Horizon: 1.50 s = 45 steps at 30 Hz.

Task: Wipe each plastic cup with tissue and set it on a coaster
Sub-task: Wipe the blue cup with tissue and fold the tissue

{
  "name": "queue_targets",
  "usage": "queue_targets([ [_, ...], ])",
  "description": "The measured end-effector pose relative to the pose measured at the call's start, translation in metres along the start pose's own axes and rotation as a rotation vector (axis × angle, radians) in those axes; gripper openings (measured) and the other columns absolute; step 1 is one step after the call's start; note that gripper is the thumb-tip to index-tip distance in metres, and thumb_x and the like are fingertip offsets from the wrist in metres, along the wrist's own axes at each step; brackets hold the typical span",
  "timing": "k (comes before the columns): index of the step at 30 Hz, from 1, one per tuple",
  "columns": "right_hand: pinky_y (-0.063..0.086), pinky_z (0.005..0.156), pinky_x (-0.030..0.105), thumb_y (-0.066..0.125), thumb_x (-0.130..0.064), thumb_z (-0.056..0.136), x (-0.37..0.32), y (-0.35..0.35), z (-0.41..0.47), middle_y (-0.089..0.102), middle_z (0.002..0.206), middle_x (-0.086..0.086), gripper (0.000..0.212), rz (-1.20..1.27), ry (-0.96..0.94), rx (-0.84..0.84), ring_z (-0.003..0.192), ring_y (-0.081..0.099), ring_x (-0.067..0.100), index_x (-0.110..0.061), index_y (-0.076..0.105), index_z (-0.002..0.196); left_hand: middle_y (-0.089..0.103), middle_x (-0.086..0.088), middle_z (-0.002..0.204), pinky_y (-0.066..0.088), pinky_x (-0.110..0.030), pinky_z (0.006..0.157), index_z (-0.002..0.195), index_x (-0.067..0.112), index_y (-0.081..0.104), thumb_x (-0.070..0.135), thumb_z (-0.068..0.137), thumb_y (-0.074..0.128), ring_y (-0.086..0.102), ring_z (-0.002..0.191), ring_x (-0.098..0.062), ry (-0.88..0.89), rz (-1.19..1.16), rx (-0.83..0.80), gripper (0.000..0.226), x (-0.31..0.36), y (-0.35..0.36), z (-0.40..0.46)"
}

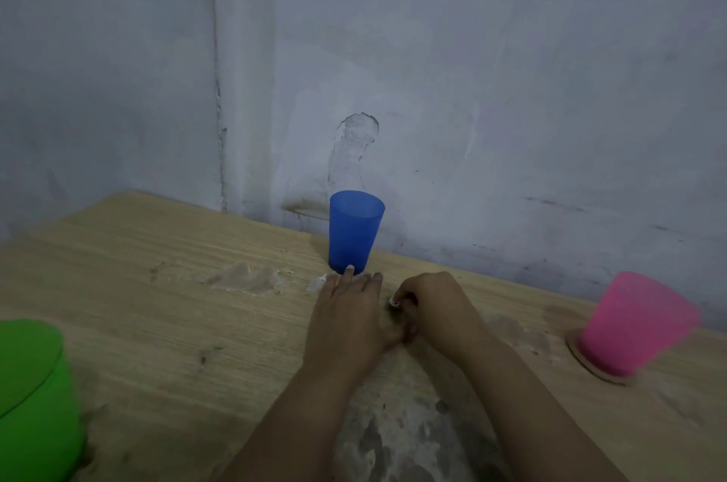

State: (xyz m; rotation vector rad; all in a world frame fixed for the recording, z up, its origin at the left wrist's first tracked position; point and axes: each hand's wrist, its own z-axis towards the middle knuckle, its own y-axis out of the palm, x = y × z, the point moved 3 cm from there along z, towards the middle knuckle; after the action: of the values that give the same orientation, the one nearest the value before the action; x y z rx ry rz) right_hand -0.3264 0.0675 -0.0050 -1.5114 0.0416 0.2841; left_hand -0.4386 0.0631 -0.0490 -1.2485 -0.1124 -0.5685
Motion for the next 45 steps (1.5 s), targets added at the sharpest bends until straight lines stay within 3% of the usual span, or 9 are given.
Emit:
queue_targets([
  [6, 0.042, 0.048, 0.011, 0.059, -0.003, 0.084, 0.01, -0.005, -0.004, 0.065, 0.069, -0.007, 0.015, 0.625, 0.123, 0.135, 0.049, 0.058, 0.0, -0.01, 0.073, 0.082, 0.061, 0.007, 0.125, 0.024, -0.03, 0.114, 0.133, 0.027, 0.05, 0.054, 0.078, 0.064, 0.048, 0.124, -0.012, 0.072, -0.158, 0.11, 0.063, 0.004, -0.01, 0.0],
  [10, 0.053, 0.051, 0.023, 0.057, 0.007, 0.083, 0.026, 0.001, -0.012, 0.07, 0.067, 0.01, 0.019, 1.206, 0.253, 0.104, 0.054, 0.066, 0.013, -0.003, 0.071, 0.076, 0.067, 0.012, 0.108, 0.038, -0.031, 0.104, 0.123, 0.034, 0.06, 0.043, 0.083, 0.063, 0.056, 0.102, -0.006, 0.093, -0.311, 0.165, 0.041, 0.007, -0.016, -0.001],
  [14, 0.057, 0.072, 0.04, 0.06, 0.005, 0.082, 0.033, 0.005, -0.011, 0.072, 0.08, 0.022, 0.014, 1.357, 0.283, 0.123, 0.071, 0.068, 0.03, -0.001, 0.073, 0.08, 0.068, 0.014, 0.105, 0.052, -0.034, 0.084, 0.123, 0.034, 0.06, 0.027, 0.087, 0.055, 0.059, 0.096, -0.003, 0.052, -0.456, 0.14, 0.037, 0.004, -0.014, -0.002],
  [22, 0.059, 0.071, 0.035, 0.061, 0.008, 0.079, 0.04, 0.008, -0.007, 0.073, 0.078, 0.018, 0.014, 1.408, 0.243, 0.168, 0.071, 0.069, 0.027, -0.001, 0.072, 0.082, 0.068, 0.014, 0.102, 0.051, -0.023, 0.085, 0.119, 0.027, 0.065, 0.019, 0.083, 0.069, 0.06, 0.092, 0.001, 0.005, -0.572, 0.146, 0.037, 0.007, -0.02, -0.002],
  [29, 0.059, 0.072, 0.026, 0.05, 0.016, 0.081, 0.031, 0.01, -0.007, 0.072, 0.078, 0.019, 0.022, 1.505, 0.145, 0.113, 0.073, 0.068, 0.027, 0.007, 0.069, 0.077, 0.067, 0.018, 0.081, 0.045, -0.005, 0.07, 0.094, 0.02, 0.073, 0.018, 0.081, 0.072, 0.061, 0.082, 0.004, -0.031, -0.67, 0.231, 0.013, 0.004, -0.023, -0.002],
  [34, 0.058, 0.082, 0.032, 0.047, 0.005, 0.085, 0.023, 0.006, -0.012, 0.069, 0.095, 0.028, 0.023, 1.594, 0.101, 0.031, 0.087, 0.069, 0.031, 0.013, 0.068, 0.087, 0.065, 0.012, 0.086, 0.043, -0.009, 0.068, 0.096, 0.02, 0.071, 0.023, 0.086, 0.066, 0.059, 0.08, -0.002, 0.012, -0.502, 0.278, 0.011, 0.004, -0.025, -0.002],
  [37, 0.056, 0.086, 0.035, 0.061, -0.001, 0.082, 0.02, 0.005, -0.015, 0.071, 0.095, 0.024, 0.015, 1.523, 0.097, 0.028, 0.089, 0.069, 0.029, 0.007, 0.071, 0.089, 0.059, 0.011, 0.09, 0.036, -0.008, 0.067, 0.099, 0.02, 0.07, 0.028, 0.09, 0.062, 0.052, 0.083, -0.002, 0.057, -0.367, 0.306, 0.014, 0.002, -0.025, -0.002],
  [40, 0.057, 0.077, 0.023, 0.065, -0.001, 0.082, 0.02, 0.002, -0.016, 0.074, 0.091, 0.009, 0.012, 1.338, 0.098, 0.086, 0.083, 0.07, 0.017, -0.001, 0.074, 0.089, 0.058, 0.013, 0.088, 0.035, -0.007, 0.065, 0.099, 0.02, 0.069, 0.027, 0.092, 0.059, 0.049, 0.08, -0.001, 0.077, -0.326, 0.309, 0.014, 0.003, -0.024, -0.002],
  [45, 0.052, 0.067, 0.013, 0.069, 0.004, 0.077, 0.017, 0.002, -0.011, 0.071, 0.087, 0.005, 0.028, 1.315, 0.107, 0.22, 0.076, 0.068, 0.007, -0.012, 0.069, 0.1, 0.063, 0.009, 0.084, 0.035, -0.006, 0.064, 0.094, 0.019, 0.069, 0.021, 0.091, 0.059, 0.053, 0.076, -0.002, 0.067, -0.357, 0.317, 0.01, 0.003, -0.023, -0.002],
])
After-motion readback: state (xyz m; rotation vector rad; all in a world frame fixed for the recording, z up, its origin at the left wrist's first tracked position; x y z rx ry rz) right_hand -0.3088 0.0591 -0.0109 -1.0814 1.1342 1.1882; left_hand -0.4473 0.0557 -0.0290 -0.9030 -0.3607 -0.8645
